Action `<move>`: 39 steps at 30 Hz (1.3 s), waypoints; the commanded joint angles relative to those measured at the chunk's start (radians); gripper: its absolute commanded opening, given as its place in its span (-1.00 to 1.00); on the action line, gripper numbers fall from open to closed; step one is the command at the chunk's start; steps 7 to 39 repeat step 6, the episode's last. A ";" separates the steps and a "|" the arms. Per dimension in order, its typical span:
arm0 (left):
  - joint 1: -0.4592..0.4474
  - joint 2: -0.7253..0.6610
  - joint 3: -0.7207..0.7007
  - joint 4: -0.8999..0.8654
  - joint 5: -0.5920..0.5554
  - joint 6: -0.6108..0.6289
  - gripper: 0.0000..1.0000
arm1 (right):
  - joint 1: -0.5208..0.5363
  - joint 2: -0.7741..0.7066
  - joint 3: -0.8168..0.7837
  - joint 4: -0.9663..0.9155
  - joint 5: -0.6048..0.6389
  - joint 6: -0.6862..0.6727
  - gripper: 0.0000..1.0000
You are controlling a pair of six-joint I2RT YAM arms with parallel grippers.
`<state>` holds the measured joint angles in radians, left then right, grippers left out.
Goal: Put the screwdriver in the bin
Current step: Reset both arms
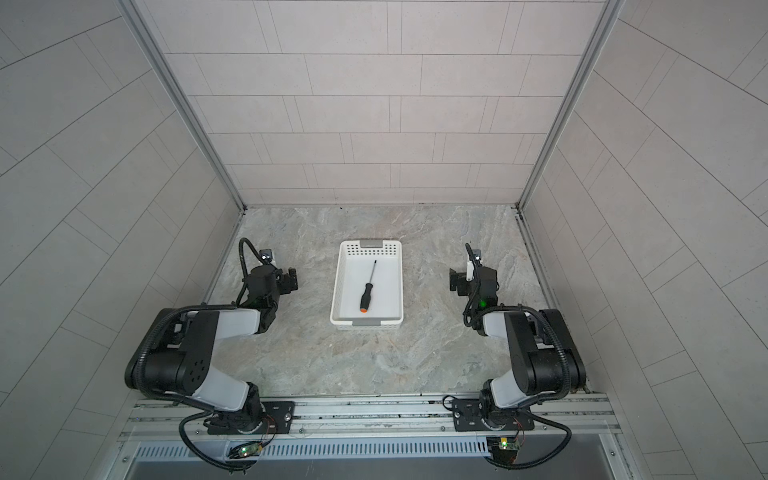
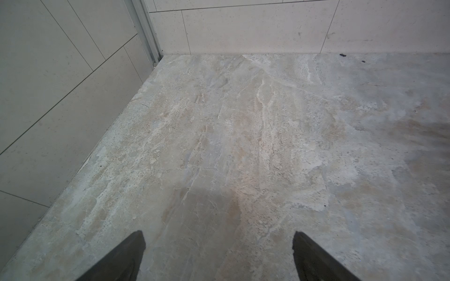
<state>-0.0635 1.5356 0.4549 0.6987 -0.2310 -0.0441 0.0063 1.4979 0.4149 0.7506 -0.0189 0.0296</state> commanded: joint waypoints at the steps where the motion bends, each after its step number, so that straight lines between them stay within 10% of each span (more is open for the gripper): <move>1: 0.004 -0.002 0.005 0.008 -0.001 0.010 0.99 | 0.005 0.009 0.005 -0.011 0.003 -0.017 0.99; 39: 0.005 -0.002 0.005 0.009 0.000 0.010 0.99 | 0.017 0.007 0.004 -0.009 0.028 -0.022 0.99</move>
